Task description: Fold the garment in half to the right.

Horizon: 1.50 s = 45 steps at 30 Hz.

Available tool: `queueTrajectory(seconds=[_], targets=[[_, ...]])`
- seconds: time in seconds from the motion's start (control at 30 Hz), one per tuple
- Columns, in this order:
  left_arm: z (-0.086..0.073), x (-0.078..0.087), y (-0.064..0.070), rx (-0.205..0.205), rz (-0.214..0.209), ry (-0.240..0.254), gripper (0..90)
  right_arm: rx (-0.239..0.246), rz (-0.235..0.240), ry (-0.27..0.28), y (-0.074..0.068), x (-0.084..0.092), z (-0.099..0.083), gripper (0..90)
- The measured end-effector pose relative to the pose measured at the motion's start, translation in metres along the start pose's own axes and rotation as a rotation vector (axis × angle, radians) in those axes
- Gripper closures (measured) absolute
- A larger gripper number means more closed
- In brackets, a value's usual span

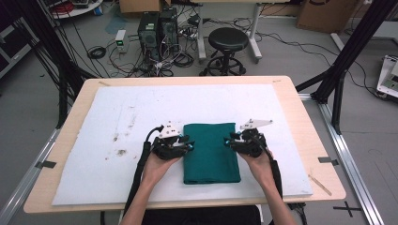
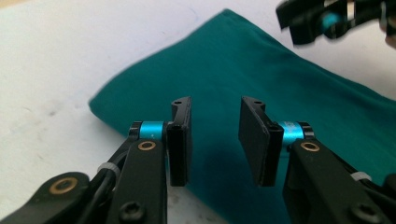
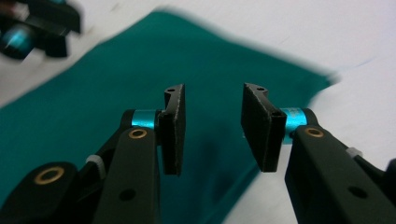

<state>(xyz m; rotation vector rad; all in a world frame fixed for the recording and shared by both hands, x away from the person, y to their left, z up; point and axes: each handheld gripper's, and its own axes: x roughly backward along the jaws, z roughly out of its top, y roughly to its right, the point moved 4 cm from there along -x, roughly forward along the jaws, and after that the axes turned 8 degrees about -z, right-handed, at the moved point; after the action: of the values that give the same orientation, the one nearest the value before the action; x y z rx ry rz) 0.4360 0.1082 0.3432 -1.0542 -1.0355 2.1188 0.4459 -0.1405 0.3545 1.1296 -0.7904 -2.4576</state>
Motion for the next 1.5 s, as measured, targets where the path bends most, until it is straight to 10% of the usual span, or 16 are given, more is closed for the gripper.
queueTrajectory(seconds=[0.2,0.33,0.5,0.7,1.07,1.5], targets=[[-0.015,-0.012,-0.001,0.008,0.007,-0.082,64.4,-0.003,-0.016,-0.074,0.001,-0.010,-0.021,63.0],[-0.014,-0.004,0.004,-0.001,0.015,-0.051,63.6,-0.031,-0.034,-0.061,0.003,-0.004,-0.024,59.5],[-0.015,0.014,0.028,-0.053,-0.070,-0.001,62.1,-0.008,0.015,0.010,-0.015,0.019,-0.025,58.2],[-0.034,0.017,0.052,-0.099,-0.135,-0.068,59.4,0.048,0.031,-0.005,-0.037,0.031,-0.043,57.5],[-0.052,0.012,0.055,-0.112,-0.097,-0.120,59.4,0.049,-0.011,-0.043,-0.037,0.030,-0.071,60.6],[-0.044,0.051,0.024,-0.064,0.039,0.010,31.1,-0.019,-0.098,0.072,-0.016,0.044,-0.063,21.2]])
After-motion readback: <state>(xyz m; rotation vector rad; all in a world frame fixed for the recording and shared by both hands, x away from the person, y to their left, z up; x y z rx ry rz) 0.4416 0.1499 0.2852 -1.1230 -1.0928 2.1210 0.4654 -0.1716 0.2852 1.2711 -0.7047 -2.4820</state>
